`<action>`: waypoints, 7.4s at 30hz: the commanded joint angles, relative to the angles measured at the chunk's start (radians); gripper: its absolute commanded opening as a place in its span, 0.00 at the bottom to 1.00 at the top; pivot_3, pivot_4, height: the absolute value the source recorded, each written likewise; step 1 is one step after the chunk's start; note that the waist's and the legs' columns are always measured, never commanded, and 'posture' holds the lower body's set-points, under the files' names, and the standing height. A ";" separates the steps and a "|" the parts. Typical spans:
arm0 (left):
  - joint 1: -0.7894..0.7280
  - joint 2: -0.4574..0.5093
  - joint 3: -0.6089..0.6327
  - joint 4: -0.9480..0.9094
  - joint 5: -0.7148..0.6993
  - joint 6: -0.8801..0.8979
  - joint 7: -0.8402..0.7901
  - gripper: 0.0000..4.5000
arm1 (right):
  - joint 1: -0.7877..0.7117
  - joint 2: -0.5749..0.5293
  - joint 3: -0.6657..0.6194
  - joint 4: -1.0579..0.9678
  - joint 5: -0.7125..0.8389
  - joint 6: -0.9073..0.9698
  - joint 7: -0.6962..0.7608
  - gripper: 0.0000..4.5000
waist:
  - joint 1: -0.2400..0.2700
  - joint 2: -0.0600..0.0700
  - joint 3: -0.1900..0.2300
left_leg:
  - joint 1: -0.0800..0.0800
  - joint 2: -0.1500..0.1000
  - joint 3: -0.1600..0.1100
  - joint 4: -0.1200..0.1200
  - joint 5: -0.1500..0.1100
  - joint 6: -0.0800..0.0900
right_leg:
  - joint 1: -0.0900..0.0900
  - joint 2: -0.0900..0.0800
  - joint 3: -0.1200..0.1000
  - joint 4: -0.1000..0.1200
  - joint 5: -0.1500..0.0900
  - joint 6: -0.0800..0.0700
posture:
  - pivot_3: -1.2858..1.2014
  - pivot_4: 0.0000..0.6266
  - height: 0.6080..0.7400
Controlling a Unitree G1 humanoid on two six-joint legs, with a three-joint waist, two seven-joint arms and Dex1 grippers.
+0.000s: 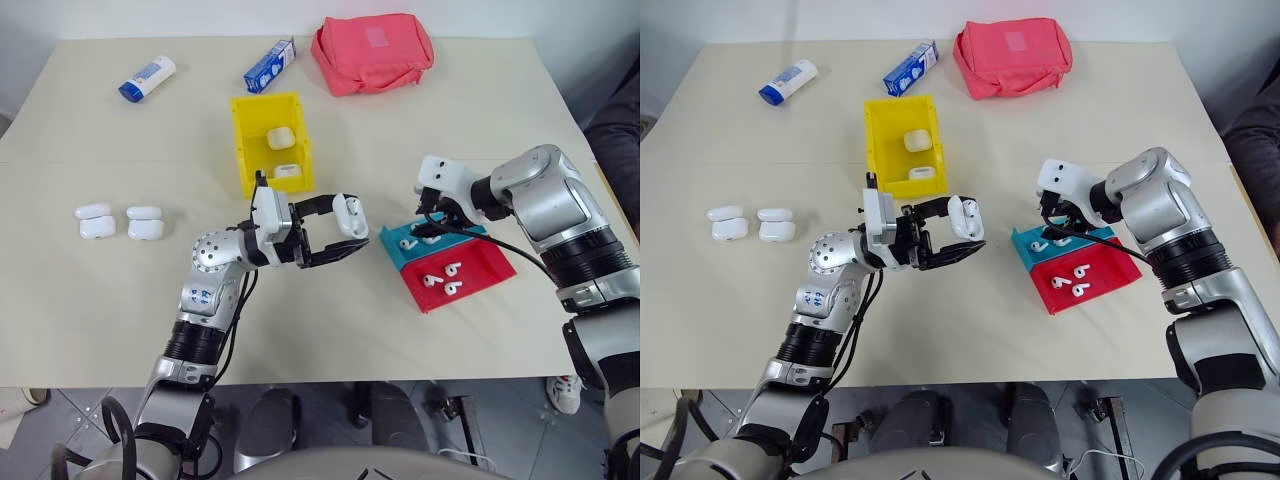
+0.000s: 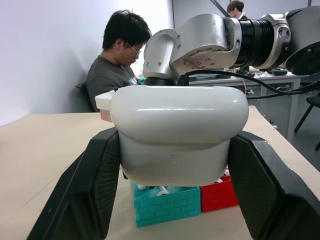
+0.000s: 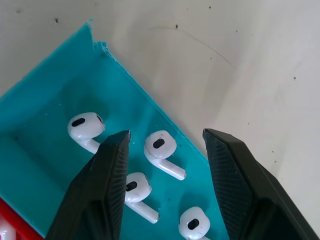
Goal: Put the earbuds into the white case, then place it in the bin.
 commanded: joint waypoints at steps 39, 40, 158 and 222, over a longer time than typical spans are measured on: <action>0.026 0.016 0.003 -0.077 -0.008 0.004 0.027 0.62 | -0.017 0.030 -0.007 0.070 -0.067 -0.086 0.043 0.41 | -0.001 0.000 0.000 | 0.000 0.000 0.000 0.000 0.000 0.000 | 0.000 0.000 0.000 0.001 0.000 0.000 | 0.52 0.24 1.00; 0.026 0.017 0.003 -0.077 -0.008 0.004 0.027 0.62 | -0.016 0.029 -0.006 0.071 -0.068 -0.086 0.045 0.41 | -0.001 0.000 0.000 | 0.000 0.000 0.000 0.000 0.000 0.000 | 0.000 0.000 0.000 0.001 0.000 0.000 | 0.52 0.24 1.00; -0.163 -0.087 0.082 0.085 -0.079 0.023 -0.108 0.62 | 0.745 0.238 -0.549 -0.824 1.150 0.264 -0.893 0.10 | 0.005 0.001 0.000 | -0.001 0.001 -0.001 0.000 -0.003 0.005 | -0.001 -0.001 0.001 -0.001 0.000 0.000 | 0.52 0.24 1.00; -0.143 -0.062 0.056 0.085 -0.067 0.002 -0.196 0.62 | 0.625 0.154 -0.533 -0.830 1.166 0.337 -0.845 0.10 | 0.004 0.001 0.000 | -0.002 0.001 -0.001 -0.003 -0.003 0.005 | -0.002 -0.004 0.002 -0.003 -0.001 -0.001 | 0.52 0.24 1.00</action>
